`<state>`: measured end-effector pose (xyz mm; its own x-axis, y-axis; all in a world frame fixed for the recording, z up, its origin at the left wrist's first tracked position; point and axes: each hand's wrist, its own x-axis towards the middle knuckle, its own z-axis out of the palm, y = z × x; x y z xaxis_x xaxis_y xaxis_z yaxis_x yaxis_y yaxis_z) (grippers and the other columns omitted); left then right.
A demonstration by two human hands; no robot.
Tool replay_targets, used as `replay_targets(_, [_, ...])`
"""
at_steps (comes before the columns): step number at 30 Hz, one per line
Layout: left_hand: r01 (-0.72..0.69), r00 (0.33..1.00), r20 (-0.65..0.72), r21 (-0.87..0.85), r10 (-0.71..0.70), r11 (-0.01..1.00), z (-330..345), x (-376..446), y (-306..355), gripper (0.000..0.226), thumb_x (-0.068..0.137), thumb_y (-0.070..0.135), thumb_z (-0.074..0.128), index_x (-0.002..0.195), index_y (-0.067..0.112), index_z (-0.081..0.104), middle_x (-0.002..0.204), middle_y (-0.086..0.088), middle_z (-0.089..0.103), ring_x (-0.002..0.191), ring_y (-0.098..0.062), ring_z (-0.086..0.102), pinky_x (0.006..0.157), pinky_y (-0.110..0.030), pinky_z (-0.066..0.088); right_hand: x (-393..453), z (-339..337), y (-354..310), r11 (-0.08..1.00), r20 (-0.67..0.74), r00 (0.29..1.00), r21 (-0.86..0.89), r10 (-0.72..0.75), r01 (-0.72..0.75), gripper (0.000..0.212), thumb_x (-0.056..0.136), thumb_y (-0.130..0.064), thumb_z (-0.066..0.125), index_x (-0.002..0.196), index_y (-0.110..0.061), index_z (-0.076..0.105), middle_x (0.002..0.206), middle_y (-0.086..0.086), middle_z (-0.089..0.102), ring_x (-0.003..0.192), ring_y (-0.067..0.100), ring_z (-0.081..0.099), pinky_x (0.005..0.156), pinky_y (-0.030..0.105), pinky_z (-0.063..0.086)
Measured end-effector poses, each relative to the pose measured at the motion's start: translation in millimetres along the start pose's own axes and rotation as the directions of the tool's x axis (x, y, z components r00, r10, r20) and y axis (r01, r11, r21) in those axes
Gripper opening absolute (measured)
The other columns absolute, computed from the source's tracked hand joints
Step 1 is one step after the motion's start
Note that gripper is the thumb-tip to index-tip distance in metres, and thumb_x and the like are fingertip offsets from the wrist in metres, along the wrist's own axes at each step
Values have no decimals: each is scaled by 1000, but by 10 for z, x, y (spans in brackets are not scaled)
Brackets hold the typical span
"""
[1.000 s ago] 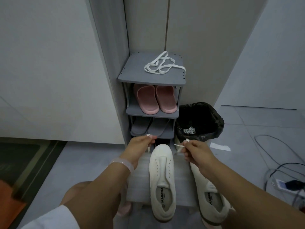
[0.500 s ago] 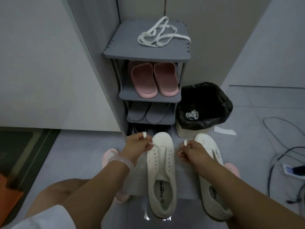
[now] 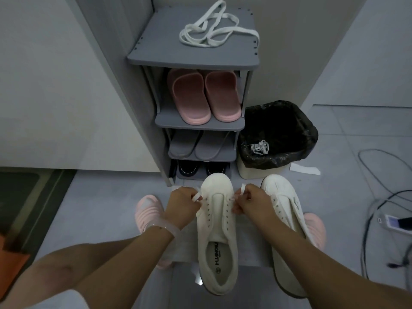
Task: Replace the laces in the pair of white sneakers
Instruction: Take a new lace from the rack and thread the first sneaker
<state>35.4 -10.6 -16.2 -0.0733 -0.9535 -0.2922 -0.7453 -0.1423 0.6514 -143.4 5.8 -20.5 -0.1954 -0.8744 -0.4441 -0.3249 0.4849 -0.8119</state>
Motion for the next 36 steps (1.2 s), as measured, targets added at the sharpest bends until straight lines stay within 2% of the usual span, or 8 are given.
replay_targets(3, [-38, 999, -6, 55, 39, 998, -11, -8, 33, 13, 86, 4, 59, 85, -3, 70, 83, -14, 67, 60, -3, 45, 56, -4, 34, -34, -23, 51, 988, 36, 996, -135, -77, 81, 13, 89, 0, 53, 90, 13, 55, 79, 17, 64, 54, 11, 60, 51, 15, 51])
replay_targets(7, [-50, 998, -24, 58, 52, 997, -23, 1, 45, 15, 87, 0, 53, 87, -5, 67, 79, -11, 63, 69, -11, 48, 56, -11, 33, -44, -51, 59, 958, 104, 986, -246, -128, 151, 14, 89, 0, 54, 75, 2, 54, 73, 7, 61, 48, -2, 56, 47, 7, 45])
replay_targets(9, [-63, 998, -28, 56, 64, 996, -20, -6, 48, 14, 89, 3, 50, 86, -4, 62, 71, -2, 53, 68, -13, 45, 54, -9, 34, -49, -53, 70, 924, 95, 981, -329, -170, 192, 30, 89, -3, 55, 62, -10, 42, 73, 10, 65, 48, 0, 58, 49, 11, 46])
replay_targets(12, [-89, 996, -10, 96, 90, 991, -5, -15, 61, 12, 90, 4, 49, 83, 2, 59, 72, 0, 50, 71, -14, 45, 55, -14, 31, -47, -58, 57, 843, 112, 963, -464, -247, 270, 29, 89, -11, 54, 63, -13, 41, 74, 16, 66, 66, 25, 64, 66, 35, 51])
replay_targets(17, [-131, 990, -18, 195, 137, 972, -22, 23, 67, 18, 90, 5, 50, 86, -7, 63, 87, -18, 65, 72, -20, 51, 59, -17, 26, -2, -34, 15, 622, 191, 919, -687, -344, 376, 33, 94, -20, 45, 64, -20, 33, 63, -5, 45, 62, 13, 44, 58, 25, 32])
replay_targets(23, [-183, 981, -3, 316, 193, 931, 16, 52, 48, 19, 90, 3, 46, 89, -4, 63, 93, -17, 66, 85, -22, 58, 64, -16, 26, 23, 18, 0, 512, 271, 890, -740, -367, 436, 10, 96, -16, 40, 88, -14, 43, 91, 6, 60, 74, 16, 52, 63, 26, 34])
replay_targets(30, [-286, 955, 86, 520, 284, 805, 70, 65, 67, 28, 86, -5, 40, 103, 7, 59, 109, -9, 56, 103, -19, 52, 79, -21, 37, 16, 68, 58, 505, 272, 891, -746, -363, 433, 9, 96, -16, 40, 101, -11, 46, 93, 5, 60, 82, 22, 59, 66, 30, 42])
replay_targets(36, [-364, 927, 143, 576, 348, 732, 145, 78, 69, 32, 84, -9, 40, 106, 8, 56, 111, -8, 53, 105, -20, 49, 82, -25, 42, 24, 73, 58, 793, 72, 954, -539, -291, 283, 14, 93, -22, 52, 83, -14, 45, 67, -6, 50, 68, 15, 51, 61, 28, 41])
